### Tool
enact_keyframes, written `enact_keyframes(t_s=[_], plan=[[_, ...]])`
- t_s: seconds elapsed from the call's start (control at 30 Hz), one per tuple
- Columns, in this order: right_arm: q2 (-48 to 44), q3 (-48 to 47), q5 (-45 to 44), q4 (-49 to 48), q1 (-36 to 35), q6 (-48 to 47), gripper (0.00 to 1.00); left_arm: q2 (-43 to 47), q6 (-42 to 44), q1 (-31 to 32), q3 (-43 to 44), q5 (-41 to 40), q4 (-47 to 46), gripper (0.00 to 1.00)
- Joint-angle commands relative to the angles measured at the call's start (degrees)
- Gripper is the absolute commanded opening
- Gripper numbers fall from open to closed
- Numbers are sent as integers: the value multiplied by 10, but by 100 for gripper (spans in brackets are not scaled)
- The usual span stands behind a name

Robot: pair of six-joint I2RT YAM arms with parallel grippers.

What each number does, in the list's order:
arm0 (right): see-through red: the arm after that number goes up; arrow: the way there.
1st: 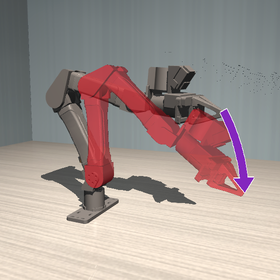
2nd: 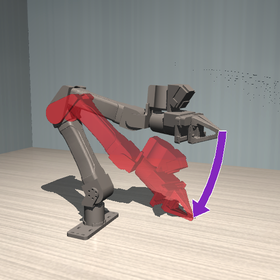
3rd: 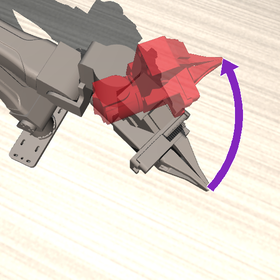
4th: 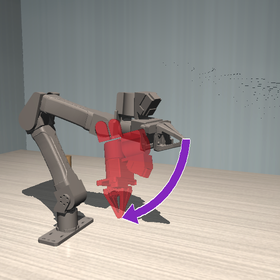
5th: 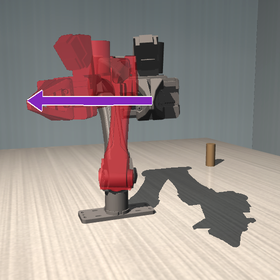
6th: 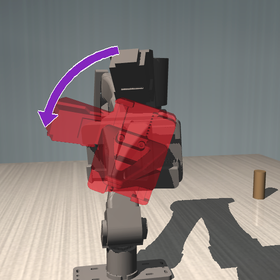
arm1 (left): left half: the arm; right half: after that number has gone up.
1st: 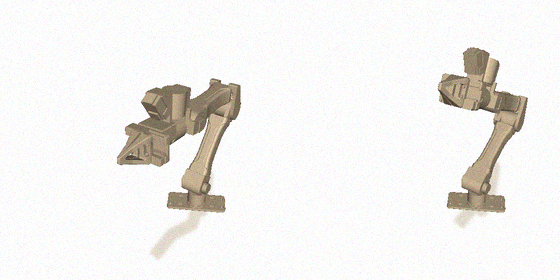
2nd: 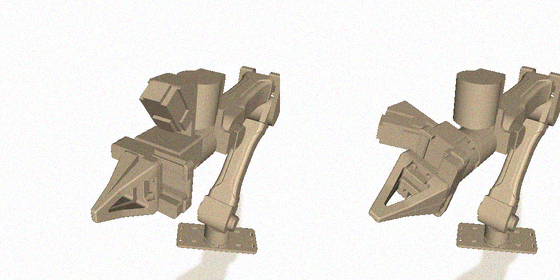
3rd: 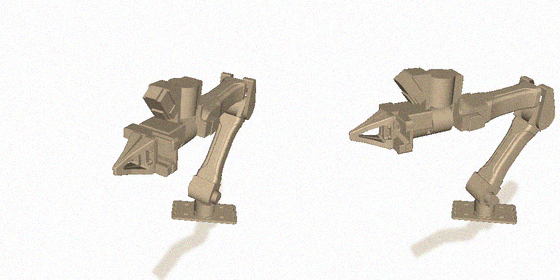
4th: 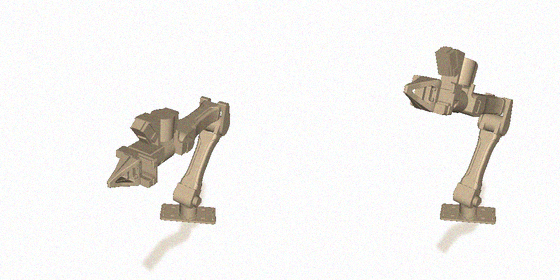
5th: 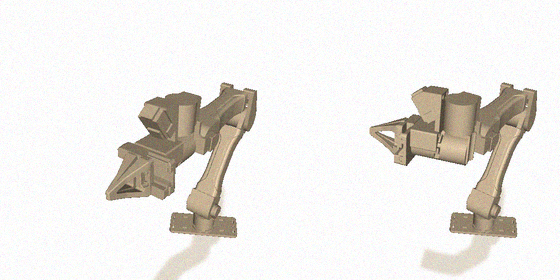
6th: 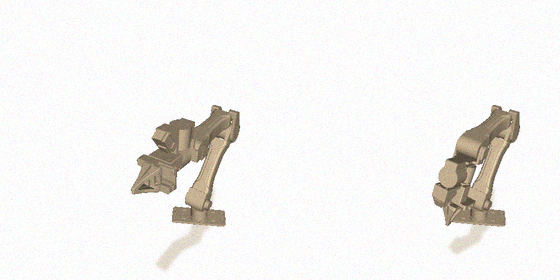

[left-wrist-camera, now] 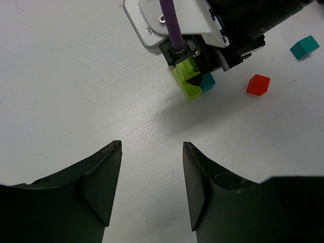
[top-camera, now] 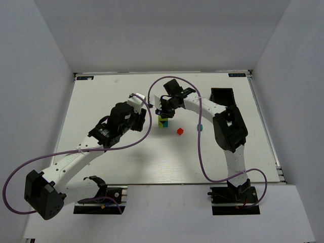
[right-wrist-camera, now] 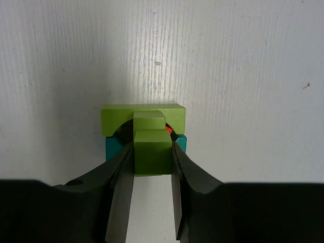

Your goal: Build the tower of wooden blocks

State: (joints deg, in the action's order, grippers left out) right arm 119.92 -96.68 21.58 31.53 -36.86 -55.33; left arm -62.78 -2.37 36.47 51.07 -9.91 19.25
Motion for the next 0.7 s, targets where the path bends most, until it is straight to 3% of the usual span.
enact_keyframes(t_s=[0.0,0.33,0.47,0.67], plan=[[-34,4,7,0,2,-5,33,7,3,-3,-2,-4,-4,62],[-29,3,6,2,3,-4,36,7,3,-3,-2,-4,-4,62],[-29,4,5,2,2,-5,46,7,3,-3,-2,-4,-4,62],[-29,4,4,0,2,-4,52,7,3,-3,-2,-4,-4,62]])
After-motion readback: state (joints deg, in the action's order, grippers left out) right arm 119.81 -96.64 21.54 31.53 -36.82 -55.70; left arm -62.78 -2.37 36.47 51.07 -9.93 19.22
